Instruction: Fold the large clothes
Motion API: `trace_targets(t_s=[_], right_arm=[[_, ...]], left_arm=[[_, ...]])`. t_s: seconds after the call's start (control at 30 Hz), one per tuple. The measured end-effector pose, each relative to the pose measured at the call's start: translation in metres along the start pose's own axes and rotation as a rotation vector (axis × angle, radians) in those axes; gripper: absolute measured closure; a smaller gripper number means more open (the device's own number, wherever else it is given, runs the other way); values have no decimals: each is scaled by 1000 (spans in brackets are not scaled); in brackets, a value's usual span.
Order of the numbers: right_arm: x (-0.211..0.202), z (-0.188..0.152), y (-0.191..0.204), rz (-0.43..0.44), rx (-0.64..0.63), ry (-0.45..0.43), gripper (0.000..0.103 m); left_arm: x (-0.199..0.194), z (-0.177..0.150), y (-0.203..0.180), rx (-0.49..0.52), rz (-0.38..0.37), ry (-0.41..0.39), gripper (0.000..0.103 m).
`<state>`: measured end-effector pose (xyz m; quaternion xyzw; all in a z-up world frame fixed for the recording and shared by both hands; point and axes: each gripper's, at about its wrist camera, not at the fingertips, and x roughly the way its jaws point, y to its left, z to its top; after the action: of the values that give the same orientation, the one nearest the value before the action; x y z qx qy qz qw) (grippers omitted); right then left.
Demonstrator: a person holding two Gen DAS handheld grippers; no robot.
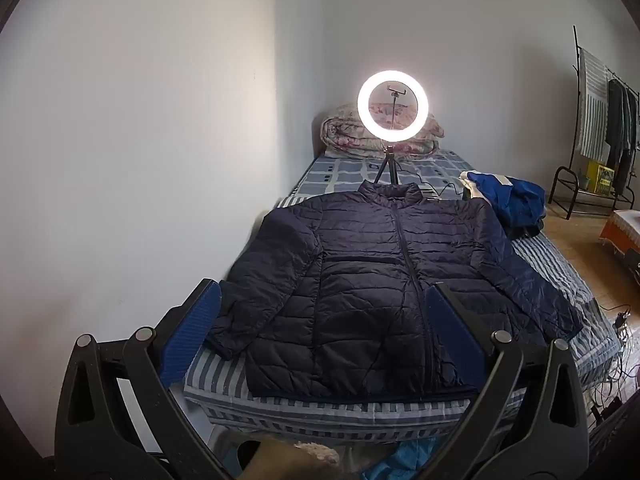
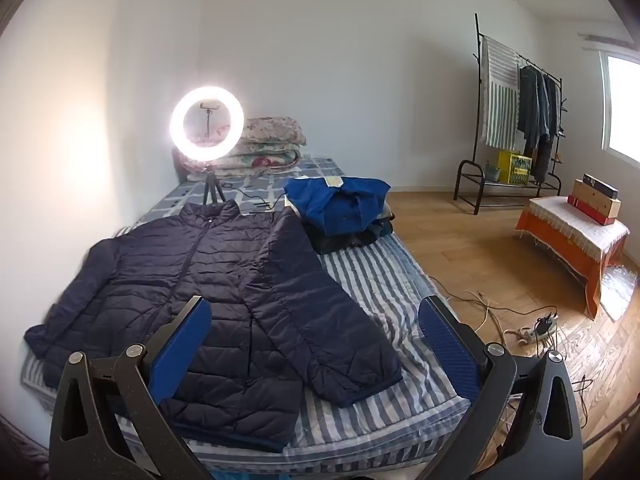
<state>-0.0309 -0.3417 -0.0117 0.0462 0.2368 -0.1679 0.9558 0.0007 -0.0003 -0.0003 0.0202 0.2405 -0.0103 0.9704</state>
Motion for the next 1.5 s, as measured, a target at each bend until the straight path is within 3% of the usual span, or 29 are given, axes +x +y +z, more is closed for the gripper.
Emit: trace_targets(t_s=[0.53,0.6,0.93,1.5], right_arm=[[-10,6,-8,-4,41,-32,0],[-11,6,-8,-5,41,-31,0],[-12,8,-8,-1,51,-51,0],[-6,7,-10,7,80,-21,0]], left_arm=[[-11,-8,-8,-24,-1,-40,0],[-9,6,2,-38,-3,-25,0],[-11,9,5,-45,5,-35,0],[-11,9,5,-45,31,-58,0]])
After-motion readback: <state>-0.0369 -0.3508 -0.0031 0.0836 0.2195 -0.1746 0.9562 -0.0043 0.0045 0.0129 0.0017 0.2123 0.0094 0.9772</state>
